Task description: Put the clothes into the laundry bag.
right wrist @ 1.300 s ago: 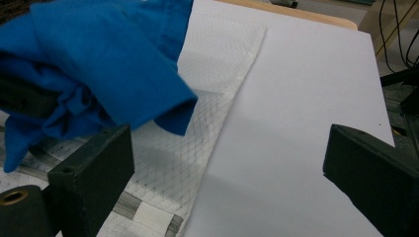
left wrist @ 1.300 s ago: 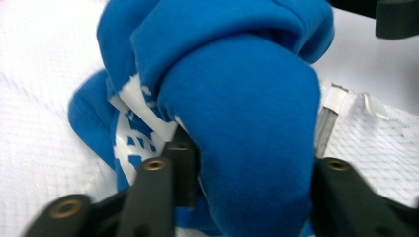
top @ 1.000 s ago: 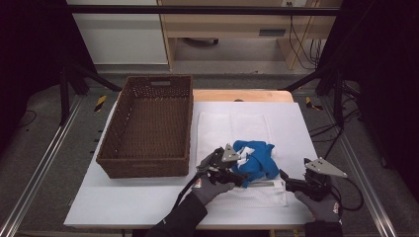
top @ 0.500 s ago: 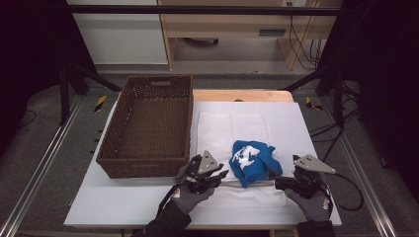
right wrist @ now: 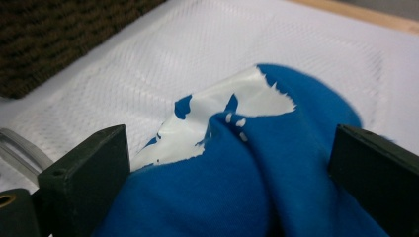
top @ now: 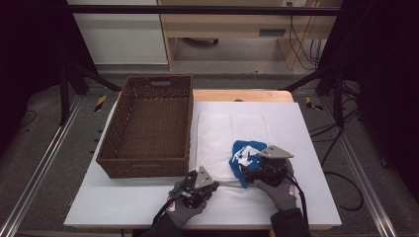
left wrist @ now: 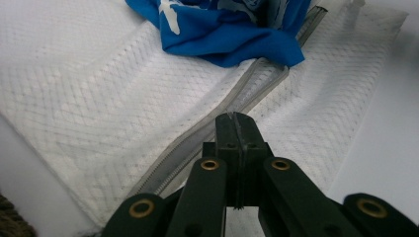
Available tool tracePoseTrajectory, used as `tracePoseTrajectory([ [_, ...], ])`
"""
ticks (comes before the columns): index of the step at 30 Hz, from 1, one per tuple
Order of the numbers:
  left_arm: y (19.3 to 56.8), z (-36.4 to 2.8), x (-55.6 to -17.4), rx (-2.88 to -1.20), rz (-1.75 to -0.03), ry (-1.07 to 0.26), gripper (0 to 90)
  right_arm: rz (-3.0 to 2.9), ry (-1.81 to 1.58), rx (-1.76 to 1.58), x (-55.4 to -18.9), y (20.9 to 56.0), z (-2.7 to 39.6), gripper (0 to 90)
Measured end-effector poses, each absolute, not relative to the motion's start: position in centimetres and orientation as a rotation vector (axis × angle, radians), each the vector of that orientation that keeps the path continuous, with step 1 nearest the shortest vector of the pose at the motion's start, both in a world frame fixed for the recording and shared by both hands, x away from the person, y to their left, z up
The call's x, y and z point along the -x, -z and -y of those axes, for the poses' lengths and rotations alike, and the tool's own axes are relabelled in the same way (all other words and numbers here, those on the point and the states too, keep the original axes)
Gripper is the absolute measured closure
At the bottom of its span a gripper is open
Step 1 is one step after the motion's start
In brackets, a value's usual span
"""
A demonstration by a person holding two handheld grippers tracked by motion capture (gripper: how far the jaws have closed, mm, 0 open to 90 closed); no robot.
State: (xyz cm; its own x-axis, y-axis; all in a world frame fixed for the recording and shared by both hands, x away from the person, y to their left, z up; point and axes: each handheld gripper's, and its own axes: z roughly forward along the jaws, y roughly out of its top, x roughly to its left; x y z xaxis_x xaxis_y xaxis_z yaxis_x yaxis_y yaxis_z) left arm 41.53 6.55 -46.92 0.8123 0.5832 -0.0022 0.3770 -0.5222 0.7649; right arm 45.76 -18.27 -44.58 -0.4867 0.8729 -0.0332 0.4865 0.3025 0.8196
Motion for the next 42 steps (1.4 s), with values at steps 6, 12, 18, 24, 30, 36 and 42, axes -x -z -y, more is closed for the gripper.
tracePoseTrajectory([
  [6, 47.8, -6.9, -41.9, -2.196, -0.724, -0.332, 89.8, -2.115, -0.993, -1.242, -46.5, 46.5, 17.3, 1.4],
  [12, 48.3, -7.0, -41.9, -2.203, -0.732, -0.338, 89.8, -2.172, -0.898, -1.256, -47.2, 48.2, 16.4, 2.0],
  [18, 48.4, -7.0, -41.9, -2.195, -0.739, -0.335, 89.8, -2.166, -0.903, -1.271, -47.2, 48.7, 16.6, 12.7],
  [24, 48.5, -7.1, -42.0, -2.19, -0.741, -0.32, 89.8, -2.138, -0.921, -1.306, -46.7, 48.0, 17.4, 47.6],
  [30, 48.5, -7.2, -42.0, -2.19, -0.738, -0.321, 89.8, -2.09, -1.002, -1.333, -46.2, 46.9, 18.8, 62.5],
  [36, 48.5, -7.1, -42.0, -2.191, -0.738, -0.326, 89.9, -1.964, -1.019, -1.352, -44.8, 44.2, 22.8, 62.9],
  [42, 48.5, -7.1, -42.0, -2.191, -0.739, -0.328, 89.8, -1.866, -0.969, -1.407, -43.2, 43.5, 27.7, 62.6],
])
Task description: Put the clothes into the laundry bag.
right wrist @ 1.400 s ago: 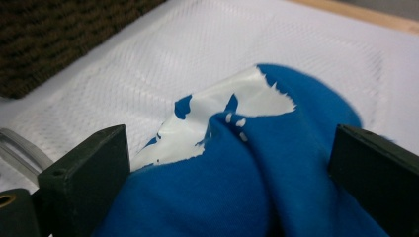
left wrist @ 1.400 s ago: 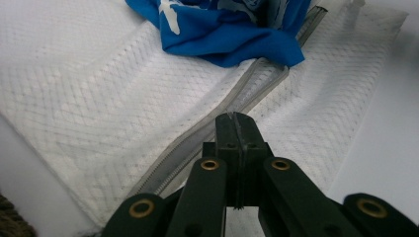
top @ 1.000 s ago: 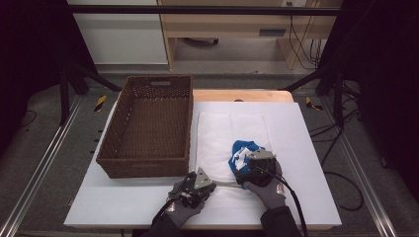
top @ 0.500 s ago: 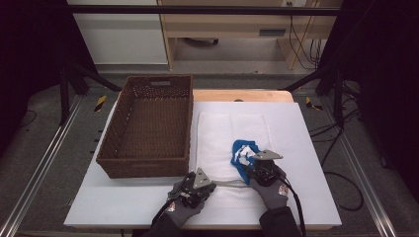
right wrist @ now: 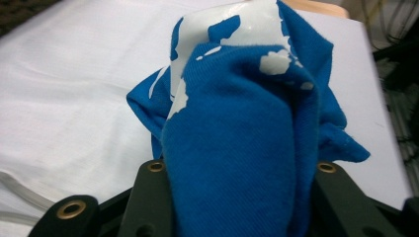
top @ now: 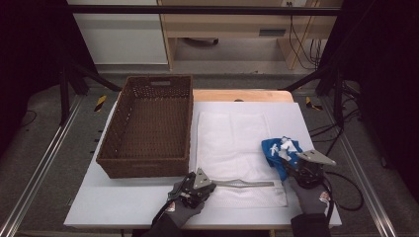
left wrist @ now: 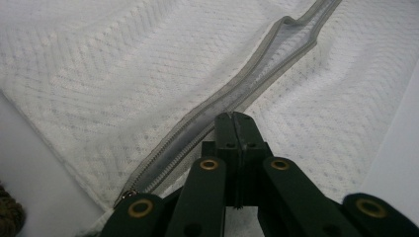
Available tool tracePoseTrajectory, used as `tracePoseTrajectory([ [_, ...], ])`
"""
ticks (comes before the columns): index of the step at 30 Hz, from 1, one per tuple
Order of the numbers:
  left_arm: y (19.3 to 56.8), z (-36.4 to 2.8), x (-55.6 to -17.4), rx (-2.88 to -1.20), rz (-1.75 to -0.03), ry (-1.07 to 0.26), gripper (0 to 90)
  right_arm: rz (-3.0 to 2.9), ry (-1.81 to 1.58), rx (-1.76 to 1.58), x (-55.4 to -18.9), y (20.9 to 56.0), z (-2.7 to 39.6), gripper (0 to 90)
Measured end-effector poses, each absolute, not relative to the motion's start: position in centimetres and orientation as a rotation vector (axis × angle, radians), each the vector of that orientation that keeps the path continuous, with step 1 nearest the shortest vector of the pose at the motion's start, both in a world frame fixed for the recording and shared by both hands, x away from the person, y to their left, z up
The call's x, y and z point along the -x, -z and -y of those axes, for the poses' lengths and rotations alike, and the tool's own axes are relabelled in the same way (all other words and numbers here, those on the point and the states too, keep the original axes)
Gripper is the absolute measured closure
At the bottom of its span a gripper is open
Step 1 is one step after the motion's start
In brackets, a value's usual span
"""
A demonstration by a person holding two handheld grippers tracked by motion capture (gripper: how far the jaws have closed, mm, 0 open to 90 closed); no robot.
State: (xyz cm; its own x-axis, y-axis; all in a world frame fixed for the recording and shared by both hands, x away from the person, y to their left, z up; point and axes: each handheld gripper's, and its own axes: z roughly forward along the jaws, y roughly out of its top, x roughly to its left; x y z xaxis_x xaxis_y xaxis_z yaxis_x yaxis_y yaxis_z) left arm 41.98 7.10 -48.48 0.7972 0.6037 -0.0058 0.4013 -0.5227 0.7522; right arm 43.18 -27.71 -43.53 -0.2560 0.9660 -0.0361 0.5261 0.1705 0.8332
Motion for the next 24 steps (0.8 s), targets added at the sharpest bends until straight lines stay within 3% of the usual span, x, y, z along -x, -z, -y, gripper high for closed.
tracePoseTrajectory([
  [7, 48.5, -7.1, -42.0, -2.192, -0.741, -0.33, 89.8, -1.895, -0.904, -1.442, -42.7, 46.3, 29.1, 58.6],
  [12, 48.4, -7.0, -41.9, -2.195, -0.744, -0.334, 89.7, -1.895, -0.892, -1.444, -43.1, 47.8, 28.7, 46.1],
  [14, 48.2, -7.0, -41.8, -2.193, -0.742, -0.328, 89.4, -1.878, -0.893, -1.449, -43.0, 48.0, 28.7, 33.5],
  [15, 48.2, -7.0, -41.8, -2.193, -0.742, -0.328, 89.3, -1.878, -0.893, -1.449, -43.0, 48.0, 28.7, 33.5],
  [16, 48.1, -7.0, -41.7, -2.186, -0.736, -0.324, 89.4, -1.862, -0.909, -1.455, -42.7, 47.6, 28.9, 24.5],
  [18, 47.7, -6.8, -41.4, -2.176, -0.718, -0.327, 89.7, -1.843, -0.933, -1.445, -42.4, 46.8, 29.1, 20.5],
  [24, 48.0, -6.0, -40.8, -2.201, -0.687, -0.323, 89.9, -1.791, -0.979, -1.379, -41.5, 44.0, 28.9, 16.7],
])
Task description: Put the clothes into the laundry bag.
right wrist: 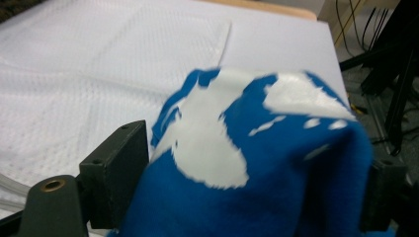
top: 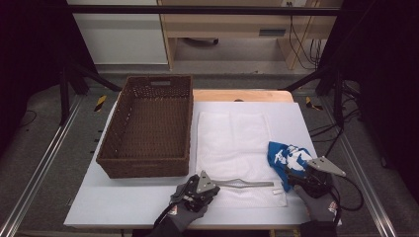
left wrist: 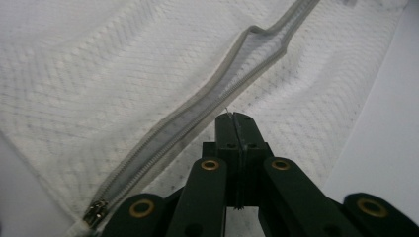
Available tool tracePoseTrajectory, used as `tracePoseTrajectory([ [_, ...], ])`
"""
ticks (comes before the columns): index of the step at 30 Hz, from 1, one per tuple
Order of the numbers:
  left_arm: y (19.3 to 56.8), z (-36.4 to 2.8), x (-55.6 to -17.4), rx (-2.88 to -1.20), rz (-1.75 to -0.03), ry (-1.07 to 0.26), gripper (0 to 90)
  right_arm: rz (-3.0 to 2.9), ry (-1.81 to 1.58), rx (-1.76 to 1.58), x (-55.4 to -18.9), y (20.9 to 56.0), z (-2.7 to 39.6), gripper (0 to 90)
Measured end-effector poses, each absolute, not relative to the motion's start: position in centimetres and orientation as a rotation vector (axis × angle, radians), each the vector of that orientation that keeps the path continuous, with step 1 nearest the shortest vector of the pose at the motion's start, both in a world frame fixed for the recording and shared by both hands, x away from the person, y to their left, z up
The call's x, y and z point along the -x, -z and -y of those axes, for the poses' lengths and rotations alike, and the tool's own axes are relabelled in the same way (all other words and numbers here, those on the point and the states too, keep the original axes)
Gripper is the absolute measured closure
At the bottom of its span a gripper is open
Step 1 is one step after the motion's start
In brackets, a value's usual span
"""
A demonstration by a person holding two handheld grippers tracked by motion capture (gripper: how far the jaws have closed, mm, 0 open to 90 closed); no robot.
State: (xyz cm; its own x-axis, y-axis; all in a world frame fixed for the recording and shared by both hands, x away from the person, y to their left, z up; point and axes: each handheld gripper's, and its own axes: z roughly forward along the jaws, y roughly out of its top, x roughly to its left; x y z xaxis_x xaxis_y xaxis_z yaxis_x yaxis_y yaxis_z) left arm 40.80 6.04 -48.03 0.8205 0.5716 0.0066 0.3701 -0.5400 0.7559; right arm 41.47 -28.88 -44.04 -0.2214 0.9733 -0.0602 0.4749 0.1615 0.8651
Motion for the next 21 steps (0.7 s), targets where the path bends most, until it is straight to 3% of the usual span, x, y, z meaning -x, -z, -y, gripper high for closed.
tracePoseTrajectory([
  [14, 48.5, -6.1, -40.9, -2.207, -0.692, -0.314, 89.8, -1.772, -1.108, -1.232, -40.8, 40.7, 26.2, 18.2],
  [21, 48.5, -6.1, -40.9, -2.204, -0.698, -0.313, 89.8, -1.909, -1.217, -1.163, -41.1, 41.5, 22.9, 22.7],
])
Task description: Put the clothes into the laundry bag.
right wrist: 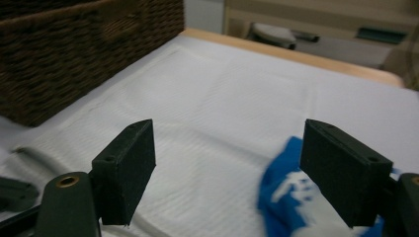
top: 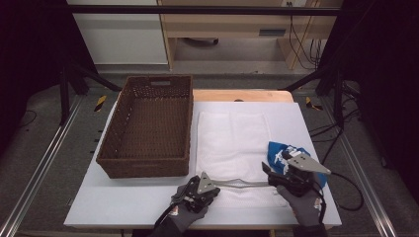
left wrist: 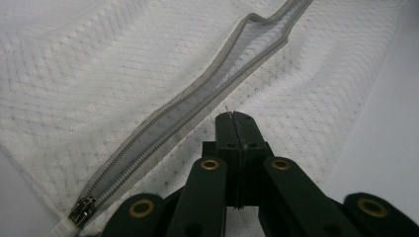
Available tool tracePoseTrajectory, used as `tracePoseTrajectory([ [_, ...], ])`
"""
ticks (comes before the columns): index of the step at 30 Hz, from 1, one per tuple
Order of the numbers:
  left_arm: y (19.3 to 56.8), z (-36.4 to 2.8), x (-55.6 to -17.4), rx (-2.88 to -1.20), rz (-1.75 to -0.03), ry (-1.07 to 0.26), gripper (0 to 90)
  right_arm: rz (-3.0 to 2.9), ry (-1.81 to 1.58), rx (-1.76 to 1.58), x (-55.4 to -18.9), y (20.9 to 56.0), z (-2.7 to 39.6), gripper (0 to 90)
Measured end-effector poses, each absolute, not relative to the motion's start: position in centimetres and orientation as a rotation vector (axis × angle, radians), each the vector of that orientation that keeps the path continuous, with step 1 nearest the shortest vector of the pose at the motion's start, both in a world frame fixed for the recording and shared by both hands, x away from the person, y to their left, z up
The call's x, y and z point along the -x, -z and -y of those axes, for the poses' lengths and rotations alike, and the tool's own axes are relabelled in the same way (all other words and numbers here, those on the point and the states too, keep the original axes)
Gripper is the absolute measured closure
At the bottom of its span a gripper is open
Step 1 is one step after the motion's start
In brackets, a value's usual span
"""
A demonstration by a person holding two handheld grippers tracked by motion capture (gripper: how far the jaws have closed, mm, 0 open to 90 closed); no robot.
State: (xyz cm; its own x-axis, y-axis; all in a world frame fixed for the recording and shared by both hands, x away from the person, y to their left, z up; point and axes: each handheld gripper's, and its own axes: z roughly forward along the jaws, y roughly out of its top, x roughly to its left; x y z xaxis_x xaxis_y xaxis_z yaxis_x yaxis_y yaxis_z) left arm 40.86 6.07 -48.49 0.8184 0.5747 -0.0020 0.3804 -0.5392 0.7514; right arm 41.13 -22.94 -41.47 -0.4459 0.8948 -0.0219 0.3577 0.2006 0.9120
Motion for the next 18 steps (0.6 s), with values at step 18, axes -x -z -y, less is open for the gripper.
tracePoseTrajectory([
  [18, 48.5, -5.9, -40.7, -2.203, -0.699, -0.334, 89.9, -2.235, -1.126, -1.15, -42.9, 48.2, 17.8, 41.0],
])
